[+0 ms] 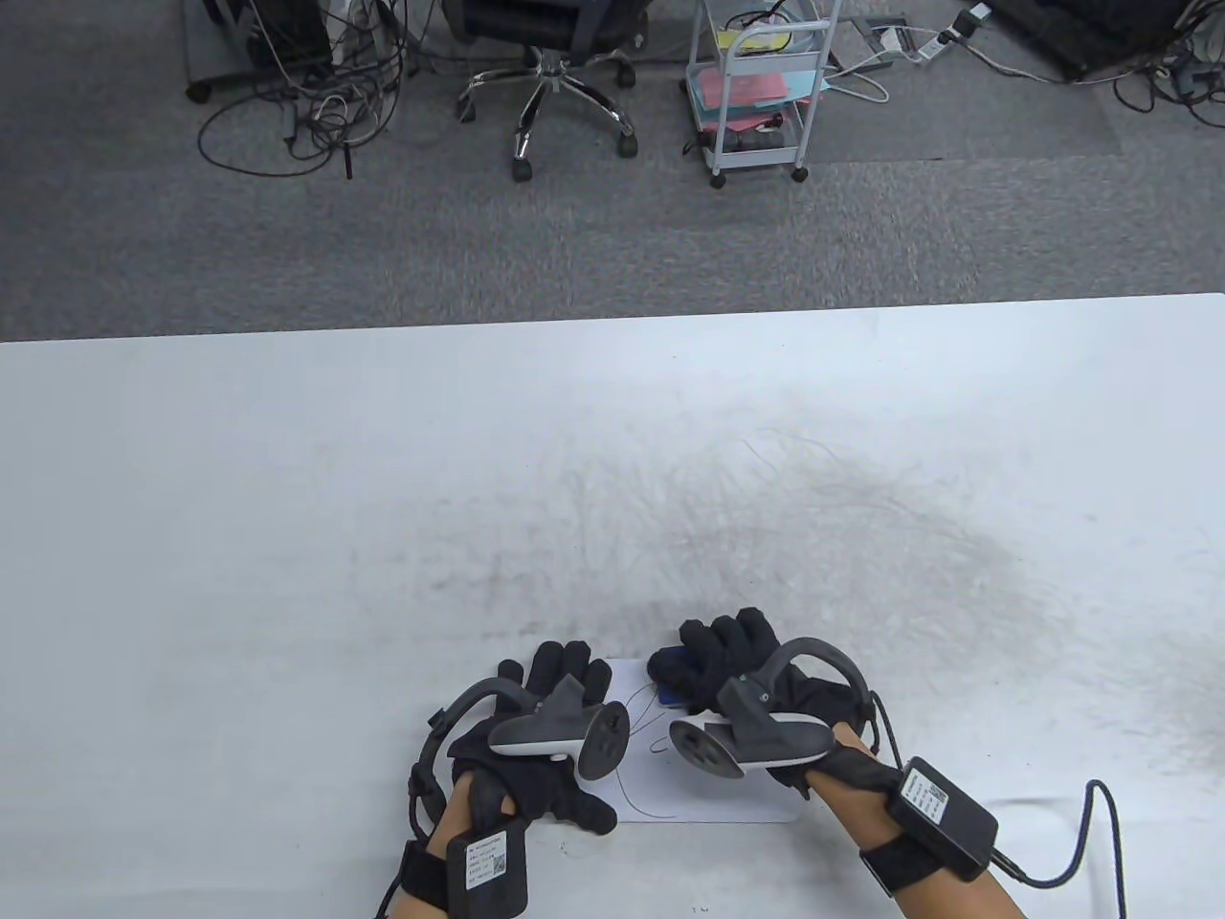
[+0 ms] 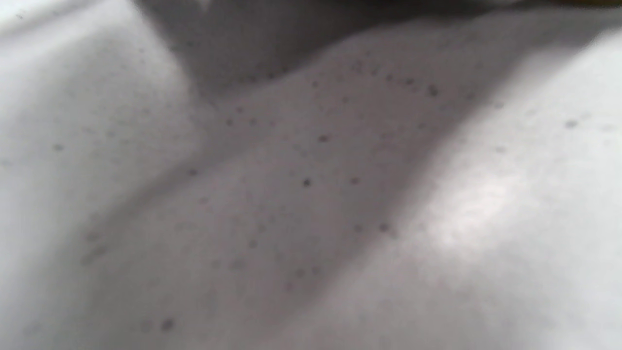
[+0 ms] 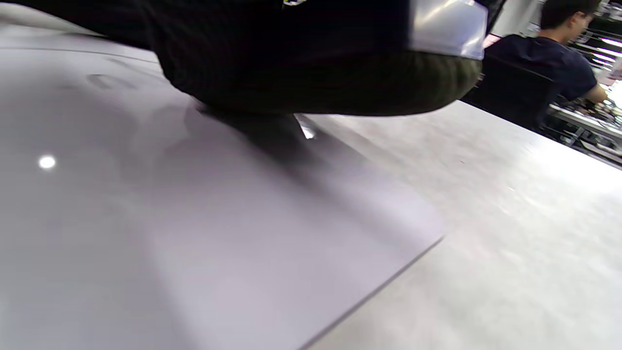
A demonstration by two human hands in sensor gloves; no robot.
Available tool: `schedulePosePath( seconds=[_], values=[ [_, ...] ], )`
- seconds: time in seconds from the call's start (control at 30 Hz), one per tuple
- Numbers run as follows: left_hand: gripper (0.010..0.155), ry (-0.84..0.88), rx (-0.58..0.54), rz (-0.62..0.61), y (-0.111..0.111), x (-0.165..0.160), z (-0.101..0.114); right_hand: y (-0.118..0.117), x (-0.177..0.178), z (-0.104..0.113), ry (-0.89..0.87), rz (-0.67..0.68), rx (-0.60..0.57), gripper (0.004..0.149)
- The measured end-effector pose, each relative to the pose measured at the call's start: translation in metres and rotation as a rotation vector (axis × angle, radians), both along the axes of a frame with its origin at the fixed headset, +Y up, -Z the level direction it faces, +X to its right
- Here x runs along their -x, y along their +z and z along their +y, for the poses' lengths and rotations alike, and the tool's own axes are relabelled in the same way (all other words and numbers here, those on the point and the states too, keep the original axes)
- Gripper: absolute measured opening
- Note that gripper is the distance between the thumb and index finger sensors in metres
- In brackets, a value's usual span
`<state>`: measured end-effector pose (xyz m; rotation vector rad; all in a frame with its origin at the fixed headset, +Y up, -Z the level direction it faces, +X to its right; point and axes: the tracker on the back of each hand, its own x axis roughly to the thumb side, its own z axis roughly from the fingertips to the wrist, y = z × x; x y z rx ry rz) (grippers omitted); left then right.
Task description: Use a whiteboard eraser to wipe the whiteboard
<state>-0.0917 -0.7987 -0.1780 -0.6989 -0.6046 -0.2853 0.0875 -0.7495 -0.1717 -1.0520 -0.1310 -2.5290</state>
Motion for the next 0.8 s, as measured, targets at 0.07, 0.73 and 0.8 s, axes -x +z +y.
schedulePosePath(
  seconds=[0.07,0.73,0.8],
  values=[
    [0.132,0.000,0.000,0.000,0.000,0.000,0.000,0.020,0.000,0.001,0.011,0.046,0.003,0.058],
    [0.132,-0.001,-0.001,0.000,0.000,0.000,0.000,0.076,-0.003,0.002,0.019,0.091,0.071,0.056],
    [0.132,-0.001,0.000,0.000,0.000,0.000,0.000,0.057,-0.001,0.002,0.015,0.051,0.075,0.057]
  ],
)
